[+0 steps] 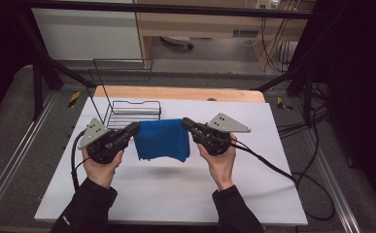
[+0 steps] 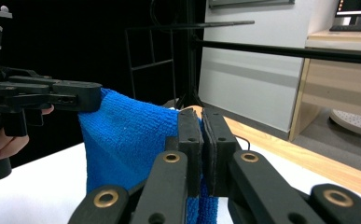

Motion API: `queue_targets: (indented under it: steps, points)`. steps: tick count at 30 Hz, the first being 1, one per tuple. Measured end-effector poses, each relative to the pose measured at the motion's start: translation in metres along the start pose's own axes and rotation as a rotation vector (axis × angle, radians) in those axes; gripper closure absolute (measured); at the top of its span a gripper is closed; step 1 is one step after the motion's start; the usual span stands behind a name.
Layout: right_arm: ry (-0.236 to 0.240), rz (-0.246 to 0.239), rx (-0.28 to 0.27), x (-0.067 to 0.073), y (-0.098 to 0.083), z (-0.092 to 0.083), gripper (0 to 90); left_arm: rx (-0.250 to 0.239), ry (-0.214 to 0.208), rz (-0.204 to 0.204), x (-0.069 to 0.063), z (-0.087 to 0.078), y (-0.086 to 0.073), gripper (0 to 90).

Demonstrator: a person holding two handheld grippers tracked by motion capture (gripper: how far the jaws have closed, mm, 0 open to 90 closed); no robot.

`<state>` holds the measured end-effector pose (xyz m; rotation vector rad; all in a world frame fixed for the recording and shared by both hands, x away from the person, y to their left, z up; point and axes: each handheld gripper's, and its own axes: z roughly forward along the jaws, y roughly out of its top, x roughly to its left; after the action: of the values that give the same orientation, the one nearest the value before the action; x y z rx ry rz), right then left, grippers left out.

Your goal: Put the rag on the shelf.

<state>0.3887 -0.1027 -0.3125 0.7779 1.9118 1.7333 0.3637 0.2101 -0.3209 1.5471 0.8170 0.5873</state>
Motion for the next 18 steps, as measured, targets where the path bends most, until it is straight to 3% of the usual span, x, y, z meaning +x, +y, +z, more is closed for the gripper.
queue_targets:
  steps: [18]
  points:
    - [-0.004, -0.010, -0.041, 0.006, 0.016, 0.008, 87.5, -0.046, 0.011, 0.007, 0.007, -0.007, 0.017, 86.5]
